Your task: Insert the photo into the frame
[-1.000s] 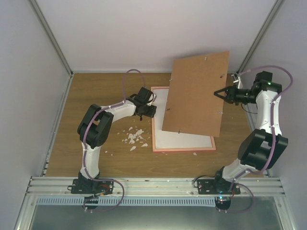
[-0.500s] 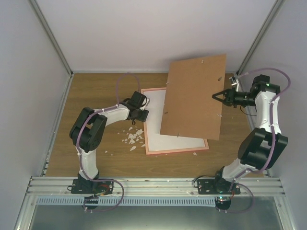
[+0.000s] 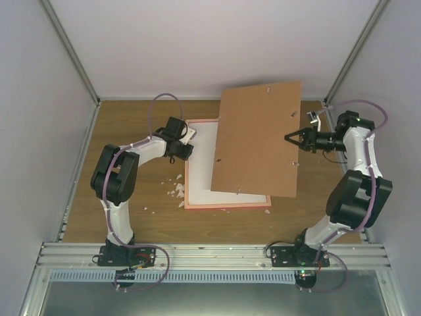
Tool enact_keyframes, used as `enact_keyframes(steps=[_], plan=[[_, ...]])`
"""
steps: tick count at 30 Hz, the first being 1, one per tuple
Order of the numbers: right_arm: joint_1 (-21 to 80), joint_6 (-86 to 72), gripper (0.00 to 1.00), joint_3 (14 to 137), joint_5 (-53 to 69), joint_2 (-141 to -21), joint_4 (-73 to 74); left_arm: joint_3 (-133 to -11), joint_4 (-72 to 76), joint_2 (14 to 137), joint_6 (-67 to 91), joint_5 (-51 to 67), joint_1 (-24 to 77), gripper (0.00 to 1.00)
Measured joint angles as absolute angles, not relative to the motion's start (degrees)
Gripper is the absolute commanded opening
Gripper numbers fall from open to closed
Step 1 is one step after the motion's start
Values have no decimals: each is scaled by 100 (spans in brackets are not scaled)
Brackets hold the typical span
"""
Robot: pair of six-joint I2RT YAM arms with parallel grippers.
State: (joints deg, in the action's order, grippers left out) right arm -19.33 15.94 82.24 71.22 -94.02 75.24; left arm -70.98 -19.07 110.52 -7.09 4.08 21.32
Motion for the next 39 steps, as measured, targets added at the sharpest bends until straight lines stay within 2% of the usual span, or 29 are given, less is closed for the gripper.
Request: enact_keyframes(steps=[2,6,13,16,22,29,39], plan=[[-1922,1671,0,8178,7218,-9408,7522,-7207,-1909,11093,-819,532,2082,53],[-1918,1815,1,8018,7323,-9408,7524,-7288,-1903,11000,-856,784,1968,70],[-1835,2283,1,7712,7778,-9535,7548,-7122,-1883,9542,-768,1474,1603,78],[-1743,2532,1,7671,8003,-9784,7546,-7063,-1907,8840,-1002,1918,1588,85],[-1500,3059,1,7599,8285,-10412,7540,-6479,-2051,7907,-1920,2541,1704,85],[-1162,3111,0,7572,8252,-10855,7314,-6195,-2499,7907,-2805,2652,2161,84],[-1151,2132,1,7391,8322,-10855,6571,-5634,-2241,7754,-3717,2338,4163,84]])
